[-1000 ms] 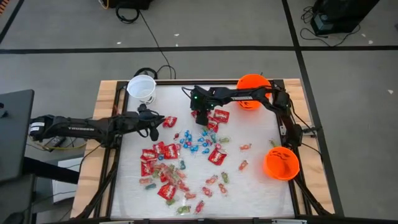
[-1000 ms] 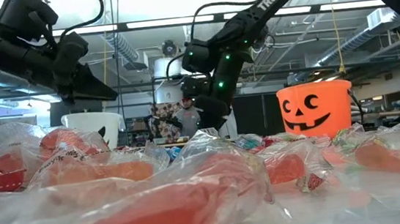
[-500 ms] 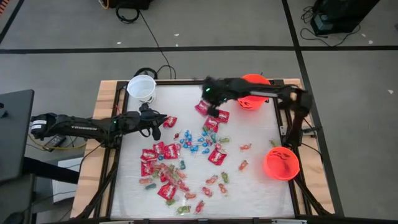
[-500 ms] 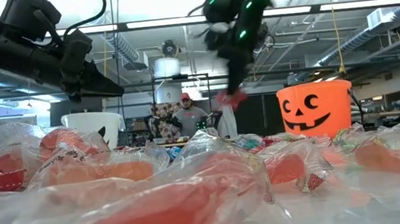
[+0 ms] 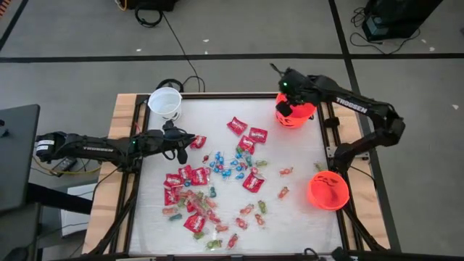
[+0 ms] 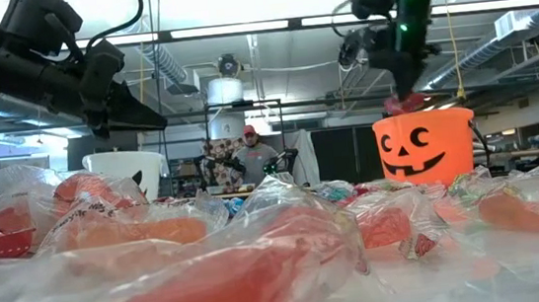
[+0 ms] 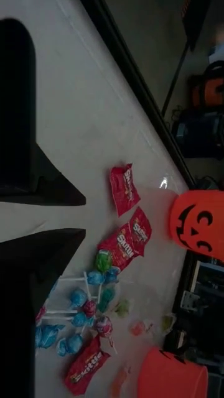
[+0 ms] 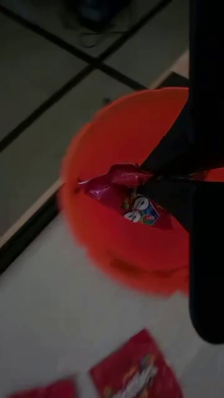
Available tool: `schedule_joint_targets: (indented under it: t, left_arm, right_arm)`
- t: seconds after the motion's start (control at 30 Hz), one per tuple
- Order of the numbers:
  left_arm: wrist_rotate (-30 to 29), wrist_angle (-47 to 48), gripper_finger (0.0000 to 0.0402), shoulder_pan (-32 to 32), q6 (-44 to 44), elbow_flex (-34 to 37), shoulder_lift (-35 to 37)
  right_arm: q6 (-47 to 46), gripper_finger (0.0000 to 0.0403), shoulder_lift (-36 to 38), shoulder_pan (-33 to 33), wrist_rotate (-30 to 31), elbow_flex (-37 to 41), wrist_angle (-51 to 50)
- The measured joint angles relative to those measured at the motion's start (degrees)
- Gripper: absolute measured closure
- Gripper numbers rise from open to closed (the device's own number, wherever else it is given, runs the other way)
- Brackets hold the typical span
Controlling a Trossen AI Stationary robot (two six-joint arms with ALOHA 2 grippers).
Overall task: Sort candy by brand, put in halloween buckets
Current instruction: Put the red candy into the top orange bucket
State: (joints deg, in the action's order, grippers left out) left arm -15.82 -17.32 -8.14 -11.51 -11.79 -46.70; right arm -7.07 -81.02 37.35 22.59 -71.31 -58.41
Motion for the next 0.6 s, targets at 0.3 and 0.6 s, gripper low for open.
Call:
schedule_joint_targets:
  t: [0.3, 0.6]
  left_arm:
    - [0.0, -1.7, 0.0325, 0.0, 0.9, 0.0, 0.0]
    - [-0.8, -3.4, 0.0325, -0.2, 2.7, 0.0, 0.0]
  right_arm:
    - [0.2, 0.0269, 0.5, 2.5, -3.2, 7.1, 4.9]
    - [2.2, 0.0208, 2.8, -7.7, -14.5, 5.3, 22.4]
